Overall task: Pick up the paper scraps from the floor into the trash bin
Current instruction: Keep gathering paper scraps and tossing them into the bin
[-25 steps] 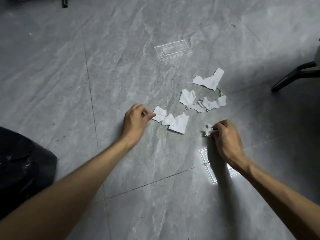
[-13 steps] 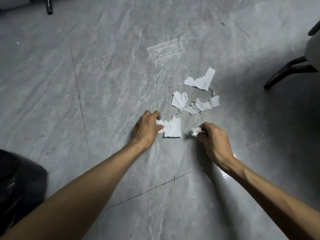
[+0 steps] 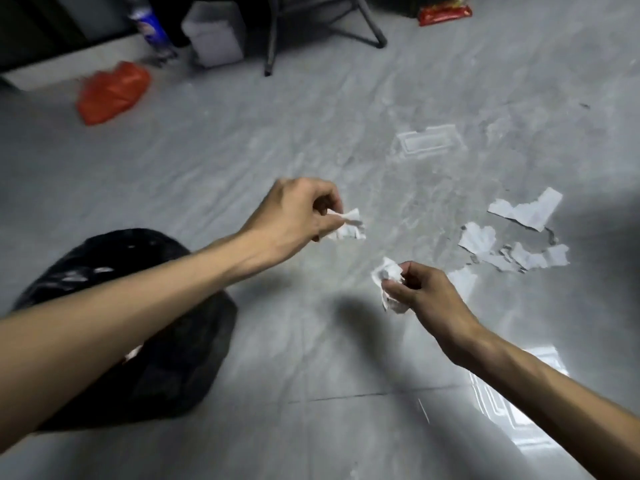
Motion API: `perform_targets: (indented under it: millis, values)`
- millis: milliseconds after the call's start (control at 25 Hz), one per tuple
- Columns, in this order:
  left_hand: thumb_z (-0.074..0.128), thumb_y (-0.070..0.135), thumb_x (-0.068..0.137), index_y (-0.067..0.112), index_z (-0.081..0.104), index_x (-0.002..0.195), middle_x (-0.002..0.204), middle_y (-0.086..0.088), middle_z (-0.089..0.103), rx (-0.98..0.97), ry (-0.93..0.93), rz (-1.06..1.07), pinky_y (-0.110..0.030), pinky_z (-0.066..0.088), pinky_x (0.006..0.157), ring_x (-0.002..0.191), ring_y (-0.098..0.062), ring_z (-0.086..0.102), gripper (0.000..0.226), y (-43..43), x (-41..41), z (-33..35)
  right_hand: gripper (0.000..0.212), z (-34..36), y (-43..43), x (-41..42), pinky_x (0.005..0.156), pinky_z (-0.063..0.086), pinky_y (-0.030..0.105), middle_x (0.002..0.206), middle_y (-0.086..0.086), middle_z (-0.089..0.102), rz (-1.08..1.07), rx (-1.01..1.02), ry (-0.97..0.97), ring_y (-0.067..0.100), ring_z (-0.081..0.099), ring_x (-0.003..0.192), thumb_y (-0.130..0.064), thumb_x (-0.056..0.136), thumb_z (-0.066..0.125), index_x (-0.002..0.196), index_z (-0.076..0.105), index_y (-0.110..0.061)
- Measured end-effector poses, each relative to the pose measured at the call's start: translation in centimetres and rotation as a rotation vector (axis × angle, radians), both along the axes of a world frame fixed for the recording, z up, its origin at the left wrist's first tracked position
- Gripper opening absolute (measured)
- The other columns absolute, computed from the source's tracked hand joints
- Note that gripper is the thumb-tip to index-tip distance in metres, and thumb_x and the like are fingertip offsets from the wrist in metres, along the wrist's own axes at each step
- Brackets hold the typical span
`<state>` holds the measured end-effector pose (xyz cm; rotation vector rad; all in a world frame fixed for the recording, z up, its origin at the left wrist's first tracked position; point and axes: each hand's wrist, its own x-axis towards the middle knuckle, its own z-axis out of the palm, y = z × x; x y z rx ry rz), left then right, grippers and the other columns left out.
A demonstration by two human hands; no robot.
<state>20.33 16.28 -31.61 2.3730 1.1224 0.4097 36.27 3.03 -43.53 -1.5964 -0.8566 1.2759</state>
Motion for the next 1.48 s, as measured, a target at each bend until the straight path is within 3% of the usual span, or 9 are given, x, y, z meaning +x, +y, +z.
perform_targets:
  millis: [240,400,560,640,800,1000,1160,1320,1480]
  values:
    - [0.072,0.020,0.075,0.019,0.069,0.075,0.052,0.005,0.061,0.221,-0.020,0.502,-0.006,0.036,0.052,0.053,0.001,0.055,0.004,-0.4,-17.3,3.4,0.019,8.7,7.6,-11.8,0.068,0.039,0.035,0.072,0.016,0.053,0.292,0.210,0.157,0.022,0.047,0.065,0.000,0.087,0.059,0.096,0.054,0.017]
    - [0.071,0.010,0.075,0.024,0.065,0.069,0.064,0.004,0.067,-0.056,0.193,0.754,-0.013,0.040,0.054,0.064,-0.008,0.064,0.016,-1.5,-26.4,-1.9,0.011,12.2,11.9,-20.8,0.066,0.038,0.035,0.076,0.014,0.053,0.399,0.329,0.115,0.019,0.048,0.069,-0.005,0.086,0.065,0.085,0.060,0.005]
    - [0.074,0.015,0.077,0.019,0.067,0.105,0.097,0.001,0.066,-0.309,0.267,0.857,-0.020,0.043,0.069,0.084,-0.016,0.063,0.029,-2.4,-30.7,-4.7,0.006,12.3,13.9,-26.6,0.066,0.048,0.034,0.073,0.009,0.060,0.552,0.239,-0.055,0.021,0.058,0.067,-0.005,0.085,0.068,0.081,0.063,-0.006]
    - [0.070,0.015,0.079,0.023,0.061,0.116,0.109,0.000,0.064,-0.225,0.218,0.883,-0.027,0.046,0.078,0.085,-0.017,0.062,0.038,-2.2,-30.8,-4.4,0.015,12.1,14.1,-27.3,0.087,0.056,0.041,0.093,0.019,0.070,0.636,0.087,-0.063,0.034,0.069,0.087,0.000,0.086,0.065,0.101,0.066,-0.003]
    - [0.060,0.010,0.081,0.029,0.053,0.120,0.114,0.003,0.057,-0.051,0.139,0.727,-0.027,0.043,0.079,0.085,-0.009,0.056,0.044,-1.2,-26.1,-2.6,0.040,11.9,13.9,-22.3,0.096,0.053,0.027,0.117,0.017,0.064,0.545,0.088,-0.007,0.026,0.064,0.109,0.008,0.088,0.058,0.127,0.058,-0.001]
    - [0.059,0.012,0.080,0.024,0.055,0.118,0.120,0.000,0.059,-0.049,0.075,0.355,-0.032,0.045,0.087,0.100,-0.018,0.057,0.040,0.3,-13.2,-1.9,0.020,8.7,9.0,-7.9,0.070,0.059,0.017,0.086,0.008,0.066,0.256,0.035,0.043,0.014,0.068,0.073,0.002,0.089,0.061,0.107,0.067,-0.002]
    - [0.064,0.023,0.081,0.023,0.055,0.118,0.120,-0.001,0.059,-0.218,0.169,0.017,-0.029,0.046,0.083,0.095,-0.015,0.056,0.038,-0.1,-1.9,-3.7,0.017,3.0,3.6,3.3,0.058,0.047,0.021,0.076,0.005,0.063,-0.049,-0.114,-0.087,0.013,0.059,0.061,0.002,0.088,0.060,0.102,0.067,-0.005]
    - [0.063,0.026,0.084,0.024,0.052,0.122,0.119,-0.001,0.056,-0.243,0.329,-0.311,-0.034,0.049,0.084,0.094,-0.016,0.054,0.040,-1.6,8.3,-6.6,0.018,-3.1,-2.2,12.1,0.056,0.041,0.028,0.083,0.010,0.065,-0.185,-0.297,-0.319,0.021,0.059,0.064,0.001,0.086,0.059,0.099,0.068,-0.006]
    - [0.064,0.034,0.084,0.027,0.047,0.129,0.124,-0.003,0.052,-0.169,0.451,-0.401,-0.038,0.045,0.090,0.113,-0.023,0.053,0.048,-3.3,14.8,-11.9,0.027,-6.9,-4.4,18.7,0.081,0.053,0.039,0.103,0.013,0.069,-0.201,-0.350,-0.798,0.034,0.066,0.096,-0.022,0.085,0.064,0.111,0.068,-0.015]
